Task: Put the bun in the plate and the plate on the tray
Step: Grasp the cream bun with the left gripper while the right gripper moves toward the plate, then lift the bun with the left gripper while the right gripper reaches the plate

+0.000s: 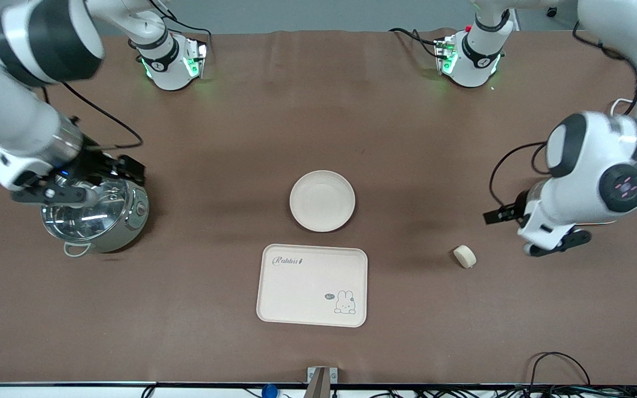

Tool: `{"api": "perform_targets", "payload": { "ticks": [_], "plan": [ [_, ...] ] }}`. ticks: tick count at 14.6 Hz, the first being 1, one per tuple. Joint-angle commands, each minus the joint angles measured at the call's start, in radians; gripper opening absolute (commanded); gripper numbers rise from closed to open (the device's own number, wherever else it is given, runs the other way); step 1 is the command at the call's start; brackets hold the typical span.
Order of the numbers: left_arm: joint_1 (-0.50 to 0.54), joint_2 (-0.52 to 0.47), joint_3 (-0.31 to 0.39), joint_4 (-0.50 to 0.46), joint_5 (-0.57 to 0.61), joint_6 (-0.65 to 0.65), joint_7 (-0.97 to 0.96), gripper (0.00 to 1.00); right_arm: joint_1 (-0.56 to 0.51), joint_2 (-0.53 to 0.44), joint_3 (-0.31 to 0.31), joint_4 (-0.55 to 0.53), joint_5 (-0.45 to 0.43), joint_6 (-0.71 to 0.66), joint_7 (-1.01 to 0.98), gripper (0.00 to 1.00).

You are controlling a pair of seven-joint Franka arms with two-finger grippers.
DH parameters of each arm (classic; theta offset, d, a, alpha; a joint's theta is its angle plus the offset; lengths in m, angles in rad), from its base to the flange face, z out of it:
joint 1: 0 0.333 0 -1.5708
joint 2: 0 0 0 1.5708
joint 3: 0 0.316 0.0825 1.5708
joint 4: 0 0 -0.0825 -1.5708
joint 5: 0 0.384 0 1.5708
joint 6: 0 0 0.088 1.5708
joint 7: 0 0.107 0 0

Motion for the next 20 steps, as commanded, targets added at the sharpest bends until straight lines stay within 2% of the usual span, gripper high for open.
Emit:
{"api": "perform_targets", "payload": {
  "ticks": [1,5,9,10,17,20],
  "plan": [
    [-0.004,0.098,-0.019,0.000,-0.018,0.126,-0.099,1.00,0.068,-0.013,-0.007,-0.141,0.019,0.140,0.117,1.00],
    [-0.004,0.214,-0.030,0.002,-0.015,0.319,-0.168,1.00,0.131,-0.015,-0.007,-0.339,0.029,0.387,0.202,1.00],
    [-0.001,0.296,-0.030,0.005,-0.010,0.468,-0.199,0.94,0.190,-0.005,-0.007,-0.462,0.065,0.575,0.229,1.00],
    [-0.001,0.305,-0.030,0.006,-0.009,0.473,-0.199,0.90,0.205,0.022,-0.005,-0.466,0.069,0.602,0.252,1.00],
    [0.006,0.316,-0.028,0.008,-0.003,0.475,-0.200,0.33,0.328,0.201,-0.005,-0.467,0.070,0.891,0.461,1.00],
    [0.002,0.293,-0.033,0.006,-0.003,0.444,-0.203,0.27,0.388,0.277,-0.007,-0.463,0.070,0.978,0.522,1.00]
  ]
}}
